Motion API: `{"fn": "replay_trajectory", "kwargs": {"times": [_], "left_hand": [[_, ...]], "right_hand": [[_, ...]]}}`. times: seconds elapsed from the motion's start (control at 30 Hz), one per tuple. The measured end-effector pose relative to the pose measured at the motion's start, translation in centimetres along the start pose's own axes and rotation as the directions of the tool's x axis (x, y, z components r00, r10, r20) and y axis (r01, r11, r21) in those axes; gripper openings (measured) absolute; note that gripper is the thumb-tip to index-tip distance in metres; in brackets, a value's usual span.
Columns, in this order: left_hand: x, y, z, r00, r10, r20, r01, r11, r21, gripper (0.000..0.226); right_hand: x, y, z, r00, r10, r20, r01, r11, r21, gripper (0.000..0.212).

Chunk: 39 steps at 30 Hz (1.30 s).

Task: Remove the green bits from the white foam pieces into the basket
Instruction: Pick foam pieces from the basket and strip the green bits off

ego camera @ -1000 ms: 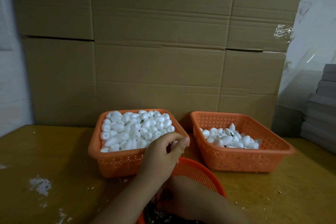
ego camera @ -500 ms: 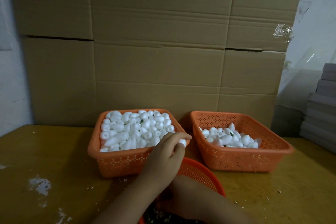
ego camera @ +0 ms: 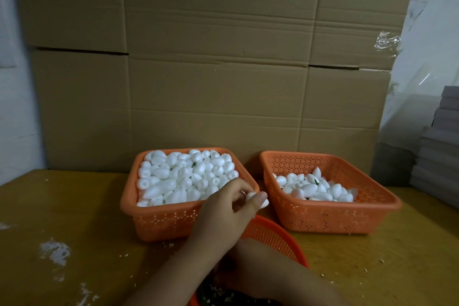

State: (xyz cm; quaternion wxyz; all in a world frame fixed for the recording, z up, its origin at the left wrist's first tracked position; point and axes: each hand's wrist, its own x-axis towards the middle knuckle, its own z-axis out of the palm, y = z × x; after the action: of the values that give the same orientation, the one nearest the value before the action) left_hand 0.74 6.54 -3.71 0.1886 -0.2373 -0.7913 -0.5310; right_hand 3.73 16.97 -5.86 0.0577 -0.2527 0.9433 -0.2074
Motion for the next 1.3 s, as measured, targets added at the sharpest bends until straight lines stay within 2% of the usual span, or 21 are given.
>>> {"fn": "replay_trajectory", "kwargs": {"times": [0.07, 0.13, 0.23, 0.37, 0.53, 0.7, 0.77, 0.87, 0.93, 1.0, 1.13, 1.23, 1.3], "left_hand": [[0.1, -0.1, -0.1, 0.998, 0.038, -0.048, -0.036, 0.998, 0.042, 0.046], [0.1, -0.1, -0.3, 0.997, 0.040, -0.064, -0.039, 0.999, 0.018, 0.046], [0.3, -0.1, -0.4, 0.999, -0.013, -0.036, 0.009, 0.996, -0.091, 0.038], [0.5, 0.1, -0.3, 0.997, -0.073, 0.008, 0.073, 0.965, -0.252, 0.022], [0.6, 0.0, -0.4, 0.997, -0.078, -0.015, 0.070, 0.949, -0.307, 0.012], [0.6, 0.4, -0.4, 0.994, -0.100, -0.040, 0.083, 0.951, -0.298, 0.034], [0.7, 0.7, -0.5, 0.992, -0.116, -0.053, 0.092, 0.938, -0.333, 0.037], [0.8, 1.1, -0.8, 0.977, -0.190, -0.092, 0.129, 0.883, -0.451, 0.023], [0.7, 1.3, -1.1, 0.963, -0.252, -0.094, 0.161, 0.820, -0.549, 0.019], [0.6, 1.4, -1.4, 0.956, -0.279, -0.091, 0.172, 0.783, -0.598, 0.021], [0.6, 1.5, -1.5, 0.951, -0.297, -0.085, 0.178, 0.751, -0.635, 0.020], [0.6, 1.4, -1.4, 0.948, -0.304, -0.089, 0.186, 0.762, -0.621, 0.021], [0.6, 1.2, -1.4, 0.947, -0.309, -0.090, 0.194, 0.769, -0.609, 0.021]], "right_hand": [[0.0, -0.4, -0.5, 0.999, -0.039, -0.037, 0.039, 0.999, -0.005, 0.033], [-0.3, -0.9, -1.1, 0.996, -0.071, -0.047, 0.071, 0.997, -0.017, 0.031], [-0.6, -1.3, -1.6, 0.992, -0.113, -0.049, 0.112, 0.993, -0.034, 0.031], [-0.7, -1.4, -1.7, 0.996, -0.085, -0.021, 0.084, 0.996, -0.023, 0.026], [-0.5, -1.0, -1.7, 0.996, -0.088, -0.023, 0.087, 0.996, -0.017, 0.024], [-0.5, -0.5, -1.2, 0.993, -0.103, -0.059, 0.104, 0.995, 0.002, 0.018], [-0.4, -0.4, -1.0, 0.984, -0.120, -0.134, 0.118, 0.993, -0.026, 0.017], [-0.2, -0.4, -1.3, 0.934, -0.094, -0.345, 0.109, 0.994, 0.022, 0.015], [0.0, -0.4, -1.9, 0.888, -0.034, -0.459, 0.106, 0.985, 0.133, 0.008], [0.0, -0.3, -2.4, 0.833, 0.050, -0.551, 0.115, 0.959, 0.260, 0.012], [-0.2, 0.0, -3.3, 0.727, 0.211, -0.653, 0.197, 0.847, 0.494, 0.014], [-0.1, 0.3, -3.6, 0.687, 0.240, -0.686, 0.265, 0.796, 0.544, 0.006], [-0.2, 0.3, -3.6, 0.671, 0.244, -0.700, 0.313, 0.763, 0.566, 0.010]]}}
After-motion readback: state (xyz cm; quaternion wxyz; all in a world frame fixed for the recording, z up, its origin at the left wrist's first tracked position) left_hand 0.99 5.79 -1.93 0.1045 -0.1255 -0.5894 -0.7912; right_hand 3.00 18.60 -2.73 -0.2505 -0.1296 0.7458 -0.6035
